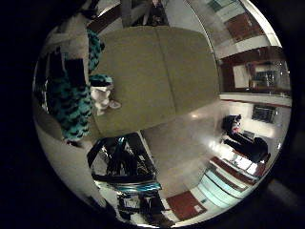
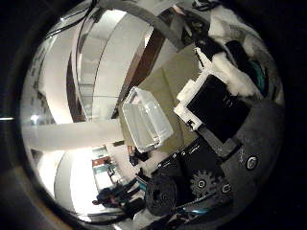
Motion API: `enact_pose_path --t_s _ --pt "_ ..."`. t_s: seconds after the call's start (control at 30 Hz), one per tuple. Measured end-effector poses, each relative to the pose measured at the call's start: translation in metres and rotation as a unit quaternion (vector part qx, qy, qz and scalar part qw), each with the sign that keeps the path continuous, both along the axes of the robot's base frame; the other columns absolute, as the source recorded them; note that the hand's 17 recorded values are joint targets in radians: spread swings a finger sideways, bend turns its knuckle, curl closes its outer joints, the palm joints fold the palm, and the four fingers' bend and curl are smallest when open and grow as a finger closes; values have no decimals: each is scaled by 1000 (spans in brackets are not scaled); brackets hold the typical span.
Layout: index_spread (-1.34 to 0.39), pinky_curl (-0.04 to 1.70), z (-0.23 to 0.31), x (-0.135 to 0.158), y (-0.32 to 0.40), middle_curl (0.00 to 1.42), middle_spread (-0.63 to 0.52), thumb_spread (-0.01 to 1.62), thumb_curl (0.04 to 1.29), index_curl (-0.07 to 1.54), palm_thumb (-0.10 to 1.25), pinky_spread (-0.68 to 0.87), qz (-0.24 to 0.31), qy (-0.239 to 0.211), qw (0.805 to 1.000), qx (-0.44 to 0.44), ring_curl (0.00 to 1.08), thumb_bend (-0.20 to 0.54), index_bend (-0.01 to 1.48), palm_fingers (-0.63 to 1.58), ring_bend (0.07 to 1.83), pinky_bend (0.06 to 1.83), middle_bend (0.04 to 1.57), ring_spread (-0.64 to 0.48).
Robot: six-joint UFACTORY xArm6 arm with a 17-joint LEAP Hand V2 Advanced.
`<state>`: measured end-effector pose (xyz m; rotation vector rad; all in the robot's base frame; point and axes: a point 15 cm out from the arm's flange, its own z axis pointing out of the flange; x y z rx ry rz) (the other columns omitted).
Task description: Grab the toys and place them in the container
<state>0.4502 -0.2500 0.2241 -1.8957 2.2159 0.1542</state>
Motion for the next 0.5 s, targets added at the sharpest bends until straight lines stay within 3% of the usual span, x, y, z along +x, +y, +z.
enact_pose_path --t_s 0.5 --pt "-329 935 31 2 227 837 -171 965 731 1038 1089 -182 165 -28 986 -7 846 -13 926 1091 1337 1388 1288 -236"
